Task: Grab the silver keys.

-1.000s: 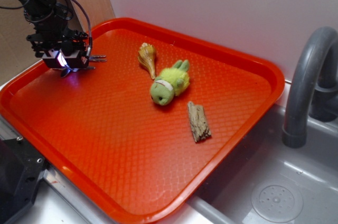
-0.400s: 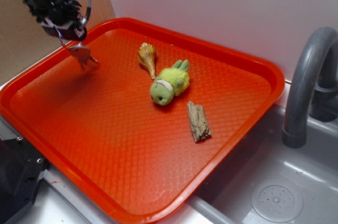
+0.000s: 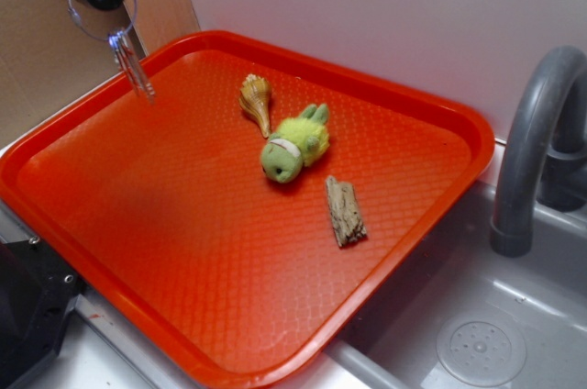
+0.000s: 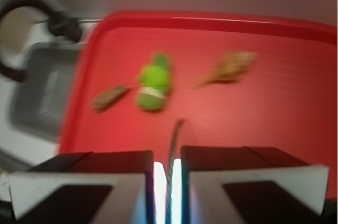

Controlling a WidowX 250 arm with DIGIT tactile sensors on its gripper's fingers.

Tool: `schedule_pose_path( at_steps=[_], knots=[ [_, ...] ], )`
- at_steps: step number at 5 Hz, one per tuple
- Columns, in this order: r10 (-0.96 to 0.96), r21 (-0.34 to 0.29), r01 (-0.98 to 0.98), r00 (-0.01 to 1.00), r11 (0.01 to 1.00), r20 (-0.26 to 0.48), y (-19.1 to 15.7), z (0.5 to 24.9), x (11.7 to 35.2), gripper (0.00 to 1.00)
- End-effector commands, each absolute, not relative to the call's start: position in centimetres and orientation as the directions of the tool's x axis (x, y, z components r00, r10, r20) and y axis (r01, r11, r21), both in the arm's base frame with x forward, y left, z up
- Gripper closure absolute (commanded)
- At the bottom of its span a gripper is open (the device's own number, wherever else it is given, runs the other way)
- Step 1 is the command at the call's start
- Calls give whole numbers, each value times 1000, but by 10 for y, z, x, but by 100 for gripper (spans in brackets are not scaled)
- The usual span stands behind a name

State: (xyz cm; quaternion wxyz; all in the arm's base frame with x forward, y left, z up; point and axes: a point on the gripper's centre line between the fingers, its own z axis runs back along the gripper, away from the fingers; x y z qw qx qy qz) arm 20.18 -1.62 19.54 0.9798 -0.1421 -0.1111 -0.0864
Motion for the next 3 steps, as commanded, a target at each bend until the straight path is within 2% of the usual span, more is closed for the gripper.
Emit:
schedule_pose_path(
  at_steps=[1,2,3],
  knots=[
    [-162,-227,213,961,950,222,-15,185,191,100],
    [-123,-111,151,966,982,227,-15,178,189,100],
    [-77,-60,91,975,994,207,-15,172,187,100]
  ],
)
